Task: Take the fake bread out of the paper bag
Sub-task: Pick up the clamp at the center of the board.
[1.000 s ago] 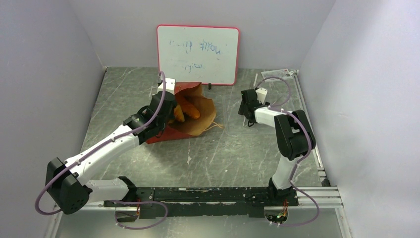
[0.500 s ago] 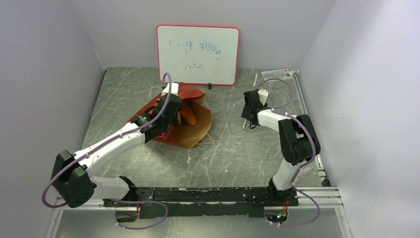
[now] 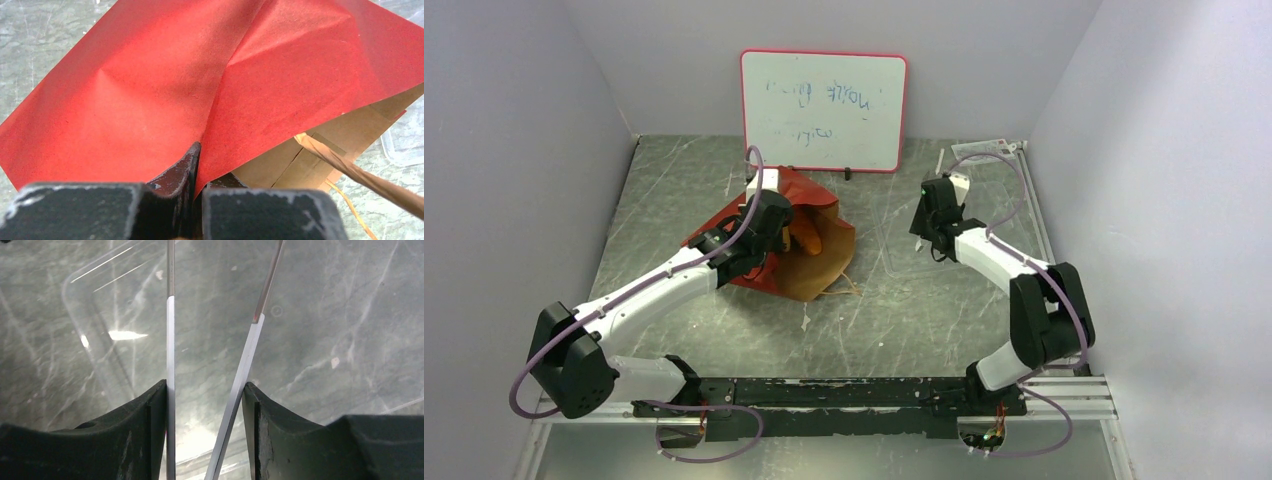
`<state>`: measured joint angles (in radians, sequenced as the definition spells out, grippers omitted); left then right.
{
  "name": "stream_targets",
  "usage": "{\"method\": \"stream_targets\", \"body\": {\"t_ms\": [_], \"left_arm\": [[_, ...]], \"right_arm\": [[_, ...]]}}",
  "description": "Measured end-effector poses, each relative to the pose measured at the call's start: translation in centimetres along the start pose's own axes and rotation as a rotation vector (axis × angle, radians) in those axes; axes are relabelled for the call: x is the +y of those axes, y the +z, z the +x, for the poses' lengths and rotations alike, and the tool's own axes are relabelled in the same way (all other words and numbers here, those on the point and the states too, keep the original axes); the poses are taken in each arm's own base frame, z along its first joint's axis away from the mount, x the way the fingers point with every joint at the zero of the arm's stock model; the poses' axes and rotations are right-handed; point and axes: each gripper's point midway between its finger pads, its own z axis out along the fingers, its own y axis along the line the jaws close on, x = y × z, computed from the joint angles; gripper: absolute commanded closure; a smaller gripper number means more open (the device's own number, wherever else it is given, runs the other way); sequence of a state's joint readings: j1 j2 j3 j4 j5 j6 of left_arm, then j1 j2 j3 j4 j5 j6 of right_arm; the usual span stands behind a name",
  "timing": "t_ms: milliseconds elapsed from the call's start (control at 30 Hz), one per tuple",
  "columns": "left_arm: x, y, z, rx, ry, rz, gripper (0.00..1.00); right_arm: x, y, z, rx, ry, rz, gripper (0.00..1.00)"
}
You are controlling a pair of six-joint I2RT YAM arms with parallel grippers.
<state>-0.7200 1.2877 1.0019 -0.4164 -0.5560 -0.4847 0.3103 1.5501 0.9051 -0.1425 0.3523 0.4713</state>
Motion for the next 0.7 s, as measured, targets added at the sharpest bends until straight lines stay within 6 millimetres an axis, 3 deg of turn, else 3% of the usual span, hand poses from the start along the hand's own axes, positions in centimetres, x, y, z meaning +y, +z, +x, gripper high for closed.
{"method": "stream_targets", "body": {"t_ms": [233, 500, 567, 700], "left_arm": [[0.0, 0.0, 0.3, 0.005, -0.039, -0.003, 0.93], [0.1, 0.0, 1.2, 0.019, -0.066, -0.003, 0.93], [0.1, 0.1, 1.4, 0.023, -0.068, 0.000, 0.93], [0.0, 0.1, 1.6, 0.030, -0.074, 0.007, 0.93]], "right_arm": [[1.2, -3.0, -0.3, -0.017, -0.019, -0.051, 0.75], [2.5, -7.5, 1.4, -0.003, -0.077, -0.112, 0.81], [2.5, -8.7, 1.7, -0.004, -0.077, -0.132, 0.80], [1.7, -10.1, 2.3, 0.006, -0.061, -0.142, 0.67]]}}
